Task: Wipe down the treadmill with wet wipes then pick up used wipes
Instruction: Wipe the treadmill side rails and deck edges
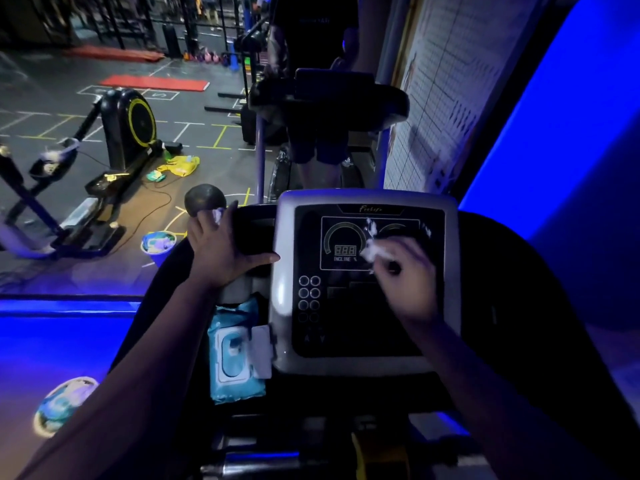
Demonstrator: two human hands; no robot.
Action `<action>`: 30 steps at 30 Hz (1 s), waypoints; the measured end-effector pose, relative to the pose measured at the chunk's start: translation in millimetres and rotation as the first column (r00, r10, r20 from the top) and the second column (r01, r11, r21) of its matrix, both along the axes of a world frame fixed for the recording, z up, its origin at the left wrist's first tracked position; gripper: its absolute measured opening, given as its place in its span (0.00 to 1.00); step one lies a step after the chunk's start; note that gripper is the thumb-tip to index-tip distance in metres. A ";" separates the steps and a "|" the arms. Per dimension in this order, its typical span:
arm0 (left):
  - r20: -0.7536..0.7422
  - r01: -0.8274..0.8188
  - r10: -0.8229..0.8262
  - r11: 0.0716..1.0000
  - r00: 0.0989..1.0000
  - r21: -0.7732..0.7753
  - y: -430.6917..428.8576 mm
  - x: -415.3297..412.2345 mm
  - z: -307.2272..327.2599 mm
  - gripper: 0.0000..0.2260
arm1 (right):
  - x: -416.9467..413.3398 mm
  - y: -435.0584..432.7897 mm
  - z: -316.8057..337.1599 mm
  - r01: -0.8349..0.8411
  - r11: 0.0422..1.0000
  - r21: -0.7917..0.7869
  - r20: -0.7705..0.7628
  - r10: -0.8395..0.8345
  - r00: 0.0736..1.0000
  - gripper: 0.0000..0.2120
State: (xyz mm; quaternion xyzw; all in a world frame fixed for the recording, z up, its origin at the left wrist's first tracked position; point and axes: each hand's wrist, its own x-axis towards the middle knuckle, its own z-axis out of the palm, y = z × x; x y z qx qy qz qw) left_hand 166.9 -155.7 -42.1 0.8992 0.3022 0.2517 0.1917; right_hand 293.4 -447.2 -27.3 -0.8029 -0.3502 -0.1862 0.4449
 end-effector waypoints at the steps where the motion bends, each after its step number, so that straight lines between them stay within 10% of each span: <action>1: 0.077 0.013 -0.015 0.999 0.997 0.034 -8.8 0.8 -3.6 0.52 | 15.6 -6.5 9.0 0.086 0.996 0.007 0.024 -0.086 0.996 0.13; 4: 0.269 0.080 -0.064 0.996 0.961 -0.047 -42.2 16.1 -7.8 0.33 | 52.8 -4.1 22.8 0.123 0.992 -0.031 0.074 -0.121 0.990 0.13; 11: 0.254 -0.029 0.143 0.914 0.957 -0.405 -83.2 53.4 -17.3 0.32 | 60.8 30.8 0.6 -0.024 0.980 -0.196 0.242 0.072 0.968 0.11; 16: 0.326 -0.122 0.257 0.916 0.910 -0.382 -89.6 67.3 -36.9 0.31 | 61.6 -1.9 -17.7 0.061 0.960 -0.273 0.362 0.044 0.931 0.09; 30: 0.344 -0.185 0.289 0.934 0.893 -0.305 -92.6 68.4 -45.4 0.25 | 42.7 11.4 -22.7 -0.185 0.963 -0.194 0.093 0.206 0.974 0.12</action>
